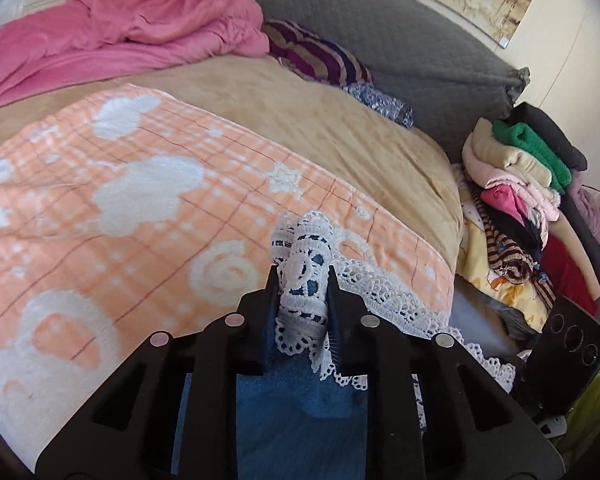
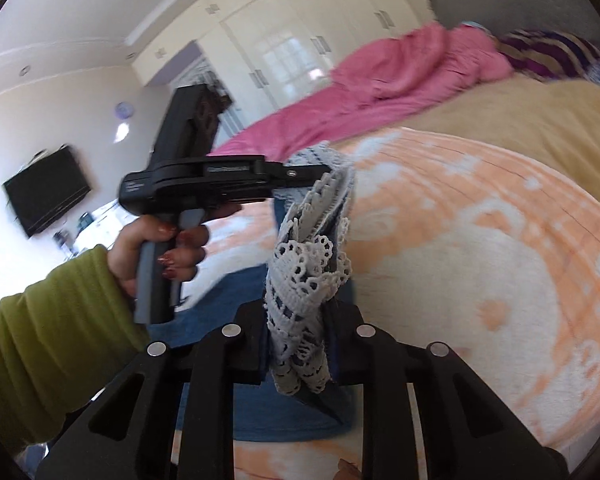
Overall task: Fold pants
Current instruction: 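Grasp the lace hem with the left tool while the right tool grasps it too, then lay the lace hem down along the folded pants and open both tools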
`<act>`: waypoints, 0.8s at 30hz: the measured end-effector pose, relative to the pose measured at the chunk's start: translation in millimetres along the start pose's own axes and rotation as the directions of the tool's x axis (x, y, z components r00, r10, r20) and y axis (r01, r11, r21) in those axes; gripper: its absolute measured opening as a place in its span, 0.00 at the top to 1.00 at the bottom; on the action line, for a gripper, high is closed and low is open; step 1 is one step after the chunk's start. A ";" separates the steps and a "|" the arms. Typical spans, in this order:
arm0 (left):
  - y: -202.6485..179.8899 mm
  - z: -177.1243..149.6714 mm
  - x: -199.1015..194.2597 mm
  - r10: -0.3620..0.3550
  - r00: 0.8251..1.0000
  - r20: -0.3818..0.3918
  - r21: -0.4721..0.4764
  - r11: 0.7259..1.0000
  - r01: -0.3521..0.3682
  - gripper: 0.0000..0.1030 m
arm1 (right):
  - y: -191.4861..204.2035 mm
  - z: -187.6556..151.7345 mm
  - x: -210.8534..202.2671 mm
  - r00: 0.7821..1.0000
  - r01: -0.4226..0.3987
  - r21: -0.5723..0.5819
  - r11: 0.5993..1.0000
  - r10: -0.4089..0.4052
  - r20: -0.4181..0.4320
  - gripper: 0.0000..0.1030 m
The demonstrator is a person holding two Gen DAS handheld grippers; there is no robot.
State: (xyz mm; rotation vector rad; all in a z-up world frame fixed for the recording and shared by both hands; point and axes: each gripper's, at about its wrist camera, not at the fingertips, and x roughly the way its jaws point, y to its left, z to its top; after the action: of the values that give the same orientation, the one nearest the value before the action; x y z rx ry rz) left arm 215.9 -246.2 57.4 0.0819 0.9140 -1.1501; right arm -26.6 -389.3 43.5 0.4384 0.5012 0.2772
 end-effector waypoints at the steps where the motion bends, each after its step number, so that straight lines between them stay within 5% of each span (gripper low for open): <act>1: 4.4 -5.4 -9.6 -0.005 1.000 0.012 -0.017 1.000 0.005 0.86 | 11.8 0.8 3.5 1.000 -0.019 -0.021 1.000 0.018 -0.011 0.81; 5: 40.7 -41.5 -44.7 -0.015 0.999 0.035 -0.142 0.990 0.020 0.86 | 54.3 -7.4 28.3 0.994 -0.086 -0.104 0.991 0.078 -0.080 0.81; 9: 67.8 -71.3 -51.7 0.017 1.000 0.020 -0.267 0.964 -0.011 0.83 | 76.6 -29.7 63.3 0.982 -0.082 -0.172 0.982 0.051 -0.182 0.79; 16: 98.4 -96.8 -90.9 0.012 0.996 0.087 -0.498 0.866 0.033 0.46 | 117.2 -54.1 81.8 0.966 -0.073 -0.345 0.936 -0.019 -0.257 0.74; 19: 107.5 -113.8 -110.8 -0.030 0.994 0.109 -0.575 0.814 0.087 0.34 | 142.4 -68.0 88.5 0.956 -0.116 -0.437 0.892 -0.018 -0.291 0.58; 24: 118.5 -147.3 -119.6 0.018 0.995 0.097 -0.646 0.762 0.049 0.28 | 156.8 -94.6 90.8 0.923 -0.234 -0.464 0.854 0.045 -0.382 0.34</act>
State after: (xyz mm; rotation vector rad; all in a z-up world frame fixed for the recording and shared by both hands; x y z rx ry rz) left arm 214.2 -31.4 -5.0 -0.5515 1.1831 -0.7852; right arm -22.3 -188.4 6.0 -0.0970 0.7294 0.6235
